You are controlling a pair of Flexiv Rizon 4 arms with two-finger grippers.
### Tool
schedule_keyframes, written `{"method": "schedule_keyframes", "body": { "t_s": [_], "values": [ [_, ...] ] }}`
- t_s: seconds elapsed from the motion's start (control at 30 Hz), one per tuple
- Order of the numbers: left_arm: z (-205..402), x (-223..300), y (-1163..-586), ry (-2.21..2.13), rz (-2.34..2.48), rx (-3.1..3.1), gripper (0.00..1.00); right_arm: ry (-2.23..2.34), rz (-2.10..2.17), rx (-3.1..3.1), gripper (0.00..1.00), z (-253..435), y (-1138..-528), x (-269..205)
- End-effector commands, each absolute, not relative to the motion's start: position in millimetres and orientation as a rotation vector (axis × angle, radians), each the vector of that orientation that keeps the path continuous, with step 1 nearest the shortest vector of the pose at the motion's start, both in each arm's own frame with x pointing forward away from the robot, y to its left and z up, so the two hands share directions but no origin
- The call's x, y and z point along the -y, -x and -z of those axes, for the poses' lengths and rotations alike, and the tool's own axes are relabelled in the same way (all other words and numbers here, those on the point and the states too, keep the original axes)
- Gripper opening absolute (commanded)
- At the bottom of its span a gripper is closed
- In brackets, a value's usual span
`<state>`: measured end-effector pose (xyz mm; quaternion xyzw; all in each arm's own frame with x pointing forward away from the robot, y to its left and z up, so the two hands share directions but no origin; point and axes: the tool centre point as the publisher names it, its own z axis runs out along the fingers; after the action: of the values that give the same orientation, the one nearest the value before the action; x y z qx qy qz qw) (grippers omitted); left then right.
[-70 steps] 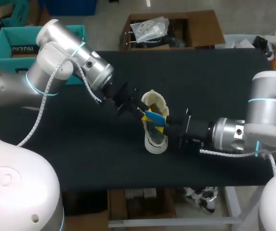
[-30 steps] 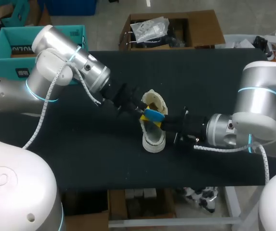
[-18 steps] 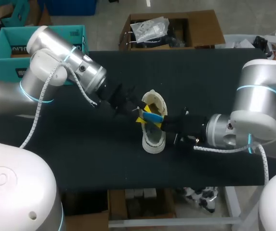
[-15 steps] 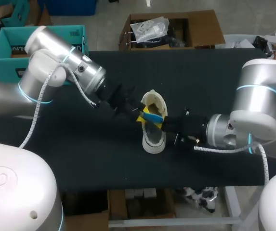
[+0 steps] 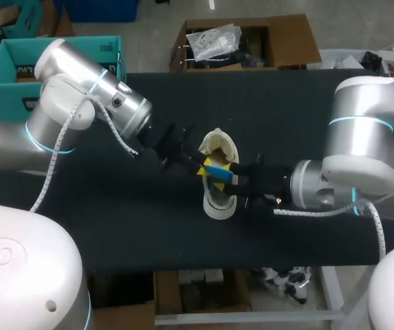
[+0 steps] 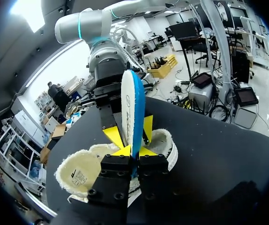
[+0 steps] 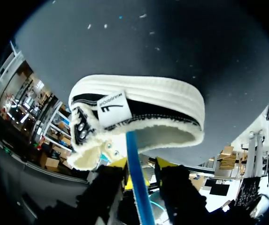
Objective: Open the shoe tongue, take the insole out of the shoe, put the insole back into the shoe, and pack the shoe into the shoebox
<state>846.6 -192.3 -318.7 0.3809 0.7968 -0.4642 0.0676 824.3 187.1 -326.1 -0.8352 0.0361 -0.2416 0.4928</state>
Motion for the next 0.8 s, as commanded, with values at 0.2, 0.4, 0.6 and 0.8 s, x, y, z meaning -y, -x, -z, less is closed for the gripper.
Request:
{"method": "schedule_keyframes", "body": {
  "t_s": [0.2, 0.4, 0.6, 0.8],
  "values": [
    [318.6, 187.4, -840.7, -1.119, 1.408, -2.38, 0.0, 2.074, 0.6, -0.094, 0.05, 307.2, -807.0, -188.6],
    [318.6, 187.2, -839.0, -1.109, 1.415, -2.378, 0.0, 2.066, 0.591, -0.104, 0.0, 314.5, -811.3, -184.2],
    [322.7, 188.8, -845.4, -1.066, 1.398, -2.398, 0.0, 2.056, 0.579, -0.116, 0.0, 326.3, -828.2, -179.7],
    [331.3, 191.6, -858.5, -1.008, 1.421, -2.427, 0.0, 2.054, 0.573, -0.131, 0.0, 332.7, -842.8, -177.6]
  ]
}}
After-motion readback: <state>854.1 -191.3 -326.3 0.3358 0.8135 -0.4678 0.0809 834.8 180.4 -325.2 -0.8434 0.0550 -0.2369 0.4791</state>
